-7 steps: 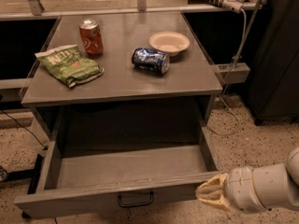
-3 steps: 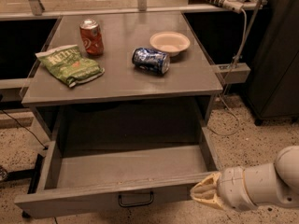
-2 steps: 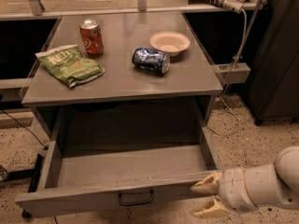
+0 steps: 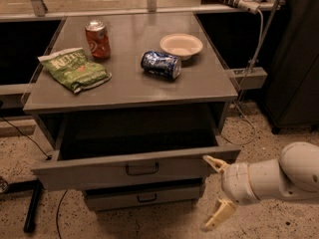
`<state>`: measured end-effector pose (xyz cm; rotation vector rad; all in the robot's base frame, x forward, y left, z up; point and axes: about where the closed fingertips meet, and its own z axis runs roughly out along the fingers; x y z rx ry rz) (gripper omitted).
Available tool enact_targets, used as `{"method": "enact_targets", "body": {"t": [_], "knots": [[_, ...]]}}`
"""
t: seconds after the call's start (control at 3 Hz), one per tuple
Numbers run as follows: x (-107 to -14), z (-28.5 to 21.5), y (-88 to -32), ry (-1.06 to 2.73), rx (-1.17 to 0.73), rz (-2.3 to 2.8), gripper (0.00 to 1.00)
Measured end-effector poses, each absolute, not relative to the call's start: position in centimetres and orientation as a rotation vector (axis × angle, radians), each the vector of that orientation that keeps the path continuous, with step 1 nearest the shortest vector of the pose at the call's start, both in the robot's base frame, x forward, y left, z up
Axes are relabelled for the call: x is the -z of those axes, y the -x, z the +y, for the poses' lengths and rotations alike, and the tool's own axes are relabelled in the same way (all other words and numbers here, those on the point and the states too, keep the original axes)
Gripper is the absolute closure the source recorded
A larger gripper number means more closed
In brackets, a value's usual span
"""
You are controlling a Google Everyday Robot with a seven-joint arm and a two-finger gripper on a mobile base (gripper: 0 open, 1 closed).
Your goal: Close top drawer
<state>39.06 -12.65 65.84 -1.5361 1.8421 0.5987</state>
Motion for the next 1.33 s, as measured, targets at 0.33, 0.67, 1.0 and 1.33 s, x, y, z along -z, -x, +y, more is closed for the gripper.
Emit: {"method": "enact_targets", "body": {"t": [0.33,0.67,1.0,1.33], "knots": [[-66.1,-11.4,-42.0,1.564,-0.607,1.789,0.18],[-66.4,-10.9,-45.1,1.593,-0.59,1.764,0.42],[-66.8,-11.1,-49.5,1.623,-0.518,1.781,0.65],[-66.9,-10.7,-49.7,1.631,-0.519,1.775,0.62]]}}
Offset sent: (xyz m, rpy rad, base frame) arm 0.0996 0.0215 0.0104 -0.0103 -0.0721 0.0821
